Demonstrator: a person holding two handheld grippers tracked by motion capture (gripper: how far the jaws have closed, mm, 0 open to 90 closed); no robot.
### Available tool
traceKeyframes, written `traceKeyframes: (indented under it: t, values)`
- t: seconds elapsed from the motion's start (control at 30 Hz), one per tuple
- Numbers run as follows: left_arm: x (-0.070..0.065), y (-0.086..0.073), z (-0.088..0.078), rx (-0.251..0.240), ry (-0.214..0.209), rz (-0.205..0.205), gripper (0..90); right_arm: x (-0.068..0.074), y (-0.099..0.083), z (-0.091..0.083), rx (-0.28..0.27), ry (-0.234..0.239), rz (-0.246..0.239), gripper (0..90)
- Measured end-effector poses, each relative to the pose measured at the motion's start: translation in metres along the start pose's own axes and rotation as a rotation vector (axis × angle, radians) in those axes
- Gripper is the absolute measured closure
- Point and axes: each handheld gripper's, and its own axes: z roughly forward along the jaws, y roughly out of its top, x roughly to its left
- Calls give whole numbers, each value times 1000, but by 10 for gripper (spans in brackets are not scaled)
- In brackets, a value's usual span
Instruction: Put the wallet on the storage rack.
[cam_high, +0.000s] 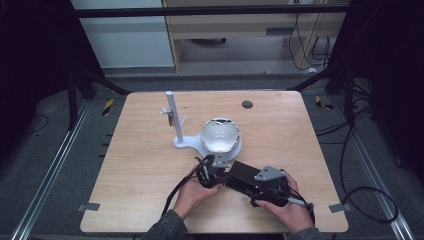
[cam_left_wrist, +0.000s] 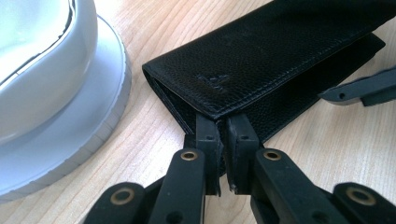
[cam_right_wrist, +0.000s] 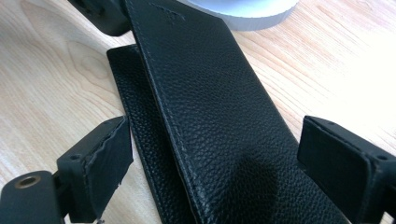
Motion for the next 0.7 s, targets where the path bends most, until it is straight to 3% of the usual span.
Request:
traceKeyframes:
  t: [0.27, 0.37, 0.7]
  values:
    - [0, 4, -2, 5, 3, 7, 841, -1, 1, 4, 33, -3, -1, 134]
    - [0, 6, -3, 3, 2, 6, 840, 0, 2, 5, 51, -15, -19, 145]
    - [0, 9, -4, -1, 6, 5, 836, -3, 3, 7, 76, -52, -8, 211]
